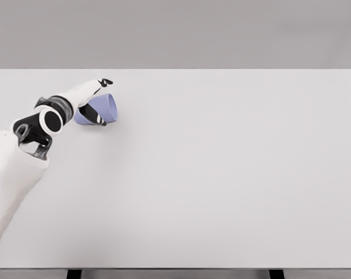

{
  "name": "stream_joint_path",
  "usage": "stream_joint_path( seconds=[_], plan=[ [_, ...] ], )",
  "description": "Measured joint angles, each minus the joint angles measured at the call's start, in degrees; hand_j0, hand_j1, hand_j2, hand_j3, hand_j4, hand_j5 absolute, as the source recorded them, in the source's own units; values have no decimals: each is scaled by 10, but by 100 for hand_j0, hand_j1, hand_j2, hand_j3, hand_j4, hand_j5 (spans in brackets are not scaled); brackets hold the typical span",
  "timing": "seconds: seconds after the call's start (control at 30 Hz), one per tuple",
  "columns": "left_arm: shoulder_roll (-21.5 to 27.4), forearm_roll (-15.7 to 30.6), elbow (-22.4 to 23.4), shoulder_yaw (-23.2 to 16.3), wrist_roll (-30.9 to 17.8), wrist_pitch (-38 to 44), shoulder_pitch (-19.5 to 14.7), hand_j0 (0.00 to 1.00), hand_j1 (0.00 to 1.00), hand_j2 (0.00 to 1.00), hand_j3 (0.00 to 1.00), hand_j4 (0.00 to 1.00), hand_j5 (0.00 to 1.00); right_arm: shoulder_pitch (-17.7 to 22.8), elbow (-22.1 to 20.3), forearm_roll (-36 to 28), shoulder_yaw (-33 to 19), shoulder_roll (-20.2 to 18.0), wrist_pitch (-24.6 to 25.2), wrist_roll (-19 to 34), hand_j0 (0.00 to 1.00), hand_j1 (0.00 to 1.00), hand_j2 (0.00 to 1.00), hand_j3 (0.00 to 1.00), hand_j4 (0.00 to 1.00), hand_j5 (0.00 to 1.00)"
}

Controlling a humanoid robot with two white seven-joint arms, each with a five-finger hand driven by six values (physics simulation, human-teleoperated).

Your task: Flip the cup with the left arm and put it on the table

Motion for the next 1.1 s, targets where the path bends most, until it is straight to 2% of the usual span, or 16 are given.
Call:
stream_joint_path(
  seconds=[0.5,0.77,0.83,0.87,1.03,1.1],
  plan=[
    [-13,-7,45,-9,0,-7,-11,98,98,98,98,98,98,0,0,0,0,0,0,0,100,100,100,100,100,100],
    [-18,-11,56,-11,0,-8,-15,94,94,94,94,94,94,0,0,0,0,0,0,0,100,100,100,100,100,100],
    [-18,-11,57,-11,0,-8,-15,91,91,91,91,91,91,0,0,0,0,0,0,0,100,100,100,100,100,100],
    [-19,-12,57,-11,0,-8,-16,83,83,83,83,83,83,0,0,0,0,0,0,0,100,100,100,100,100,100],
    [-19,-12,57,-11,0,-8,-16,71,71,71,71,71,71,0,0,0,0,0,0,0,100,100,100,100,100,100],
    [-18,-12,57,-11,0,-8,-15,69,69,69,69,69,69,0,0,0,0,0,0,0,100,100,100,100,100,100]
  ],
)
